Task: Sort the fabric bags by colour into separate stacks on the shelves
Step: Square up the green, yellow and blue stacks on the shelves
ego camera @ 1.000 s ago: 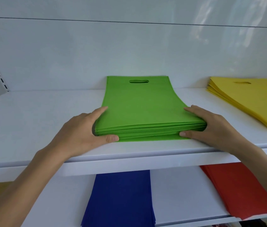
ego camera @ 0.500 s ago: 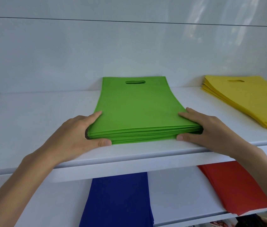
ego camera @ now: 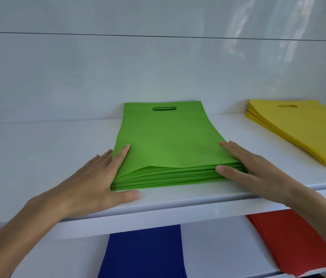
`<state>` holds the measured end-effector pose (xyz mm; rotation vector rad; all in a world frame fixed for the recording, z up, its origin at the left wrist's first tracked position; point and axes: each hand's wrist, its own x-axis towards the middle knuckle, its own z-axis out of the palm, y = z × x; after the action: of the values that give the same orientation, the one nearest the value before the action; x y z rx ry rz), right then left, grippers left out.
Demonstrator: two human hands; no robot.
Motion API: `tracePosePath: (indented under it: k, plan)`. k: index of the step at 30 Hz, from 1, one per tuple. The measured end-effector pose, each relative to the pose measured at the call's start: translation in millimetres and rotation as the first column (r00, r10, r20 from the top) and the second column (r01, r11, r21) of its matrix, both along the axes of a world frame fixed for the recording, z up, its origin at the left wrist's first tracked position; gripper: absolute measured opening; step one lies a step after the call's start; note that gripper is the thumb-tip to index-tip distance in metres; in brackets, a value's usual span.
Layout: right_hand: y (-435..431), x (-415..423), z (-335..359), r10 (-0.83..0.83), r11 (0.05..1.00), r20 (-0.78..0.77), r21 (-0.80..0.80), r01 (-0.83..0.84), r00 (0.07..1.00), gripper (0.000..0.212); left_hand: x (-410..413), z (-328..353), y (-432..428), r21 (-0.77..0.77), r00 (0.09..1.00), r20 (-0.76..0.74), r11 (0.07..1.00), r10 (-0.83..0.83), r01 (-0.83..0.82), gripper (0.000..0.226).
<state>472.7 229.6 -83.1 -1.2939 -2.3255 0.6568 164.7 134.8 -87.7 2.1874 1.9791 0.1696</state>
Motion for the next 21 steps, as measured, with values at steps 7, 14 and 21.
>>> tracePosePath:
  k: [7,14,21]
  plan:
    - [44,-5,35,-0.085,0.963,-0.373,-0.27,-0.02,0.924,0.066,-11,19,32,-0.032,0.681,0.714,0.979,0.163,-0.202,0.093]
    - [160,-69,7,-0.22,0.944,-0.393,-0.315,0.095,0.893,0.05,-11,25,115,-0.063,0.252,0.955,0.94,0.154,-0.335,0.035]
    - [176,-75,2,-0.306,0.887,-0.587,-0.463,0.0,0.75,0.044,-16,17,156,-0.116,0.037,0.99,0.937,0.135,-0.33,0.038]
